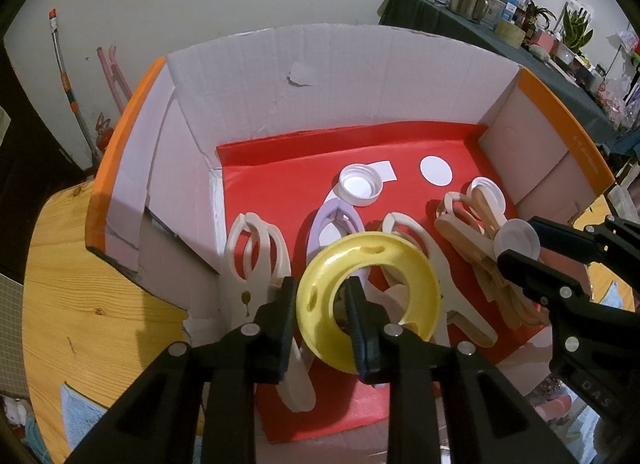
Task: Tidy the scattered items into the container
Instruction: 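Lower and release the yellow ring with left while right releases the white jar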
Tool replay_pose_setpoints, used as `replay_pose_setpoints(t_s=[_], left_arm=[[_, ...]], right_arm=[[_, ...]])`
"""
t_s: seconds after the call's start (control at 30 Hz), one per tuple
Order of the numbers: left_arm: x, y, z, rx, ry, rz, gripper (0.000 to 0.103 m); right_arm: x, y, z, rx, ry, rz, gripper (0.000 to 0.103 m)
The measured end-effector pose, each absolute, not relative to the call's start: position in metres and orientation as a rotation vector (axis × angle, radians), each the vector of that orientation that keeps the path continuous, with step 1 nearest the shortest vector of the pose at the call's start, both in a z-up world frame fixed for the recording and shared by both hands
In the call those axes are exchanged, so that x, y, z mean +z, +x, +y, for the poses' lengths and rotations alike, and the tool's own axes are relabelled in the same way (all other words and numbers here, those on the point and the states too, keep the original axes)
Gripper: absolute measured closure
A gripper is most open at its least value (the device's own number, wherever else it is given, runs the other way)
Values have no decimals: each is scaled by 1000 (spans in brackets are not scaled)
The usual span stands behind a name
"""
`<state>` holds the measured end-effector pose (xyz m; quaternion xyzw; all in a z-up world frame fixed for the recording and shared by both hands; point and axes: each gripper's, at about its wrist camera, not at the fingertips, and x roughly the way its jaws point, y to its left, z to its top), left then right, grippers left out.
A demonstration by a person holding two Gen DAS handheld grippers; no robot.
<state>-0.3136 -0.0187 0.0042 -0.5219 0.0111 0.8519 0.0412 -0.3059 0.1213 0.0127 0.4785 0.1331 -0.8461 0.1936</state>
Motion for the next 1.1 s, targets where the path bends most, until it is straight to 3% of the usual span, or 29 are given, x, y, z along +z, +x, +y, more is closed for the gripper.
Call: replay_pose_setpoints(t_s=[0.53, 0.63, 0.83, 0.93, 1.1], left_arm=[[5, -313, -19, 2606, -1598, 31, 76], [6, -312, -20, 2606, -1590, 24, 70], [11, -310, -19, 2613, -1577, 27, 69], [13, -310, -19, 2615, -1572, 34, 69], [14, -310, -20, 2619, -1569, 34, 69]], right_arm=[[7, -307, 124, -2373, 1360, 371, 71], [7, -307, 124, -2377, 1358, 377, 71], [10, -307, 124, -2383, 1357, 381, 69], [10, -307, 123, -2384, 1353, 381, 56], [13, -307, 122, -2393, 1345, 393, 54]])
